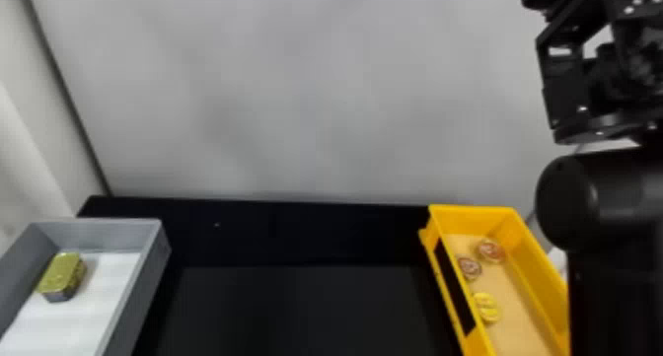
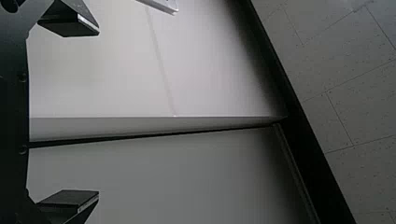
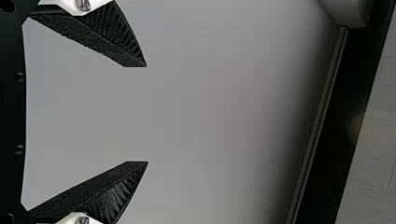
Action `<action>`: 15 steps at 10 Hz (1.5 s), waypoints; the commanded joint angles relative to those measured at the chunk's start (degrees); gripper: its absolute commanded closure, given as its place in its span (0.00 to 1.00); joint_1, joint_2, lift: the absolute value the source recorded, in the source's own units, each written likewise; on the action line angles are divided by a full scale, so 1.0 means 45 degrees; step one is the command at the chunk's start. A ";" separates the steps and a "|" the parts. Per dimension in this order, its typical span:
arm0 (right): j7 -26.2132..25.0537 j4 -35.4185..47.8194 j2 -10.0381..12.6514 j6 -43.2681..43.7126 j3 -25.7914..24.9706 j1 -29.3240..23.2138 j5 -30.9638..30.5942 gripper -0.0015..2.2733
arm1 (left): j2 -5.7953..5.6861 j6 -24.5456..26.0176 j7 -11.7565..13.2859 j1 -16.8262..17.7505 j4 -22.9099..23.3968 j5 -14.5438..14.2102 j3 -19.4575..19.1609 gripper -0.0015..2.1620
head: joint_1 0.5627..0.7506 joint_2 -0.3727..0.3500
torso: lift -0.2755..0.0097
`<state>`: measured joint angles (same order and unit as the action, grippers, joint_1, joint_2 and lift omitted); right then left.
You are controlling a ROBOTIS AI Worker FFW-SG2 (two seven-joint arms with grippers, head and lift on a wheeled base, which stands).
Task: Pick up the round yellow can and place it in the yellow rectangular box
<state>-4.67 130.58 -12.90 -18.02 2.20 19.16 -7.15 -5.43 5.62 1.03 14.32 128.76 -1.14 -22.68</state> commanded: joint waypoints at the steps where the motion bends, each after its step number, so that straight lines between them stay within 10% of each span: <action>1: 0.0197 0.1041 -0.0921 -0.0157 -0.0685 0.0664 -0.2280 0.00 | -0.0084 0.0041 0.0024 0.0000 0.0039 0.0019 -0.0079 0.03 | 0.49 0.29 | 0.94; 3: 0.0002 0.1373 -0.2328 -0.0763 -0.0919 0.1114 -0.3941 0.00 | -0.0240 0.0237 0.0063 -0.0234 0.0273 0.0058 -0.0431 0.03 | 0.49 0.29 | 0.94; 15: -0.0311 0.1373 -0.2171 -0.0313 -0.1369 0.0938 -0.4820 0.00 | -0.0514 0.0432 0.0102 -0.0293 0.0430 0.0117 -0.0548 0.03 | 0.49 0.29 | 0.94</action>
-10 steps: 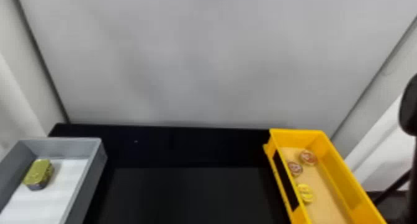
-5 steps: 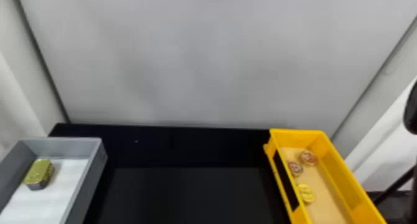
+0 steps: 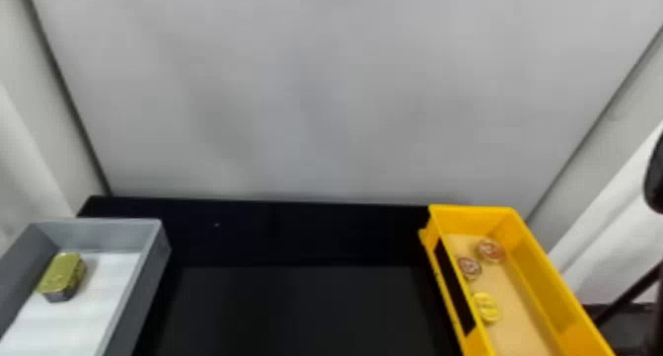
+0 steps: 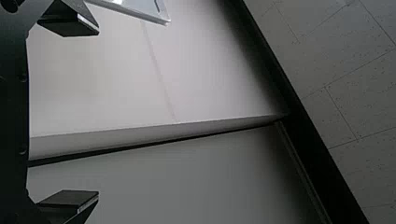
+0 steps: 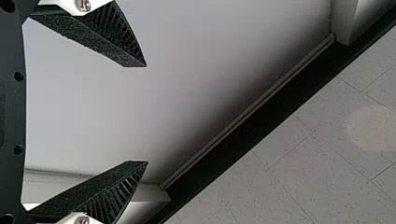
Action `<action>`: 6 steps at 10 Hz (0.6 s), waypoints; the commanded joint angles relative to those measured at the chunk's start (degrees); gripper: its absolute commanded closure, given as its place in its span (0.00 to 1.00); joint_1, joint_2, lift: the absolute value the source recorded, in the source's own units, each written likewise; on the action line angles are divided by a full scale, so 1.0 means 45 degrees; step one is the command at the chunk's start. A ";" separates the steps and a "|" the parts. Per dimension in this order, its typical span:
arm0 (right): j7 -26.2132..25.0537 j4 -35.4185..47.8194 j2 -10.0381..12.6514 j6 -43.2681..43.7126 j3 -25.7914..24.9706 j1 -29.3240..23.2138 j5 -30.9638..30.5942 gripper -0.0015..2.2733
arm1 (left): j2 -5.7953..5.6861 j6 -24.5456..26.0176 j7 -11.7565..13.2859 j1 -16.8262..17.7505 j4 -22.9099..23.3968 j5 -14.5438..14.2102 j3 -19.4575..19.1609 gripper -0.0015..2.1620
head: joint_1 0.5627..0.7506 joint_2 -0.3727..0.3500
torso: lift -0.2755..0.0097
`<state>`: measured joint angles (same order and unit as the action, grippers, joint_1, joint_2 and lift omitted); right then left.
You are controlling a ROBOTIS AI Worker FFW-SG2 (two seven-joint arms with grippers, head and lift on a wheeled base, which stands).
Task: Pick up the round yellow can and place it in the yellow rectangular box
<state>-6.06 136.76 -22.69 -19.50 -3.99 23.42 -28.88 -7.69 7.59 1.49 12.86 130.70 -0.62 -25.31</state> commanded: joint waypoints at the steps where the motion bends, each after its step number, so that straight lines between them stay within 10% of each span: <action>1: 0.0000 0.0000 0.0004 0.0015 0.0008 0.0011 0.0008 0.00 | -0.0010 0.0013 0.0000 0.0033 -0.0001 0.0000 0.0036 0.03 | 0.49 0.29 | 0.94; 6: 0.0019 0.0000 -0.0035 -0.0004 0.0008 0.0050 0.0047 0.00 | -0.0010 0.0033 0.0000 0.0013 0.0018 0.0000 0.0017 0.03 | 0.49 0.29 | 0.94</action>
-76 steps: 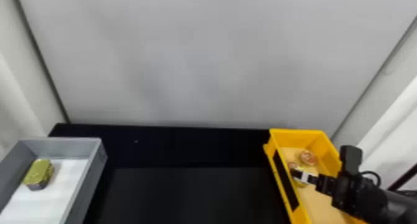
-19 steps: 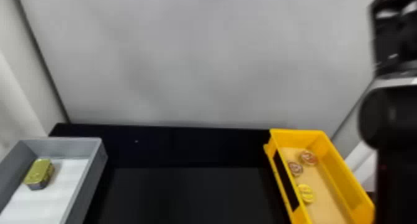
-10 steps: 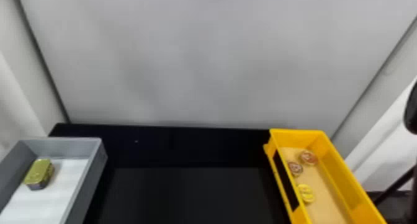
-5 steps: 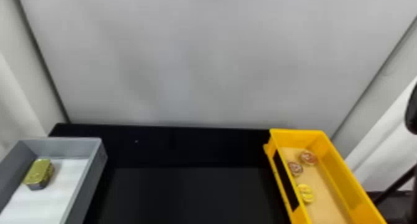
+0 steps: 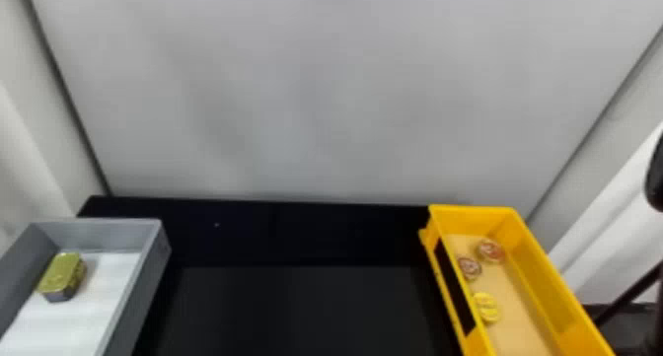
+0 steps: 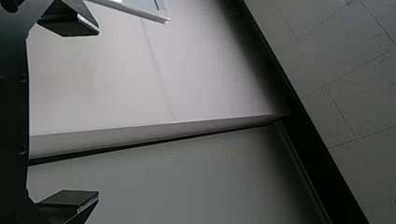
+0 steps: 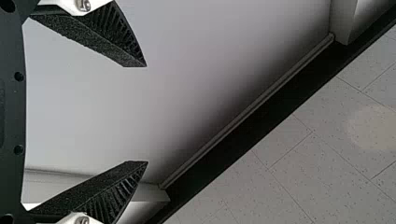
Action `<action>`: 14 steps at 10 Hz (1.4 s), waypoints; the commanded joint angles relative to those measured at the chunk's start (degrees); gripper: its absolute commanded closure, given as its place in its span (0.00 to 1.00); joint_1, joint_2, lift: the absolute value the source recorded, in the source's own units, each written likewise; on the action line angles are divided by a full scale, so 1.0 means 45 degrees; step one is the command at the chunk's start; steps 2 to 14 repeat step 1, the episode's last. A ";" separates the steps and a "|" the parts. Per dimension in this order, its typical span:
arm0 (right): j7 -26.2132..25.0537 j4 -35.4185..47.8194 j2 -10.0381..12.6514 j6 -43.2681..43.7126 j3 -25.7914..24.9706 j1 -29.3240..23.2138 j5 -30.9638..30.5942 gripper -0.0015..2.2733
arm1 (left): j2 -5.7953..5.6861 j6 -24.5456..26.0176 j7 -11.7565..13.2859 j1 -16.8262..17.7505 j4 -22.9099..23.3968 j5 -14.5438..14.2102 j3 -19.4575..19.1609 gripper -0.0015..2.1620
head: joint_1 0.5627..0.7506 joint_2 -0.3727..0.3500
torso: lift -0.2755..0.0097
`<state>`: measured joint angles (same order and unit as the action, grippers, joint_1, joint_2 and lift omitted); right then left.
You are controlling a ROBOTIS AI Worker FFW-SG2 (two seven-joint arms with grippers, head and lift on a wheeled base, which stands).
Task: Pick up the round yellow can and place it in the yellow rectangular box
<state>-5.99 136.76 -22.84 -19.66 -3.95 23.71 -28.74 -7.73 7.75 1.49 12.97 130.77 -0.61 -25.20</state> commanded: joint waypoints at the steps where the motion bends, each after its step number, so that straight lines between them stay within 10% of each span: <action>1: 0.0003 0.0000 -0.0002 0.0030 -0.0001 -0.0015 0.0017 0.00 | -0.0001 -0.0002 0.0000 0.0009 0.0003 -0.0001 0.0010 0.03 | 0.49 0.29 | 0.94; 14: 0.0003 0.0000 -0.0002 0.0030 -0.0001 -0.0015 0.0017 0.00 | -0.0001 -0.0002 0.0000 0.0009 0.0003 -0.0001 0.0010 0.03 | 0.49 0.29 | 0.94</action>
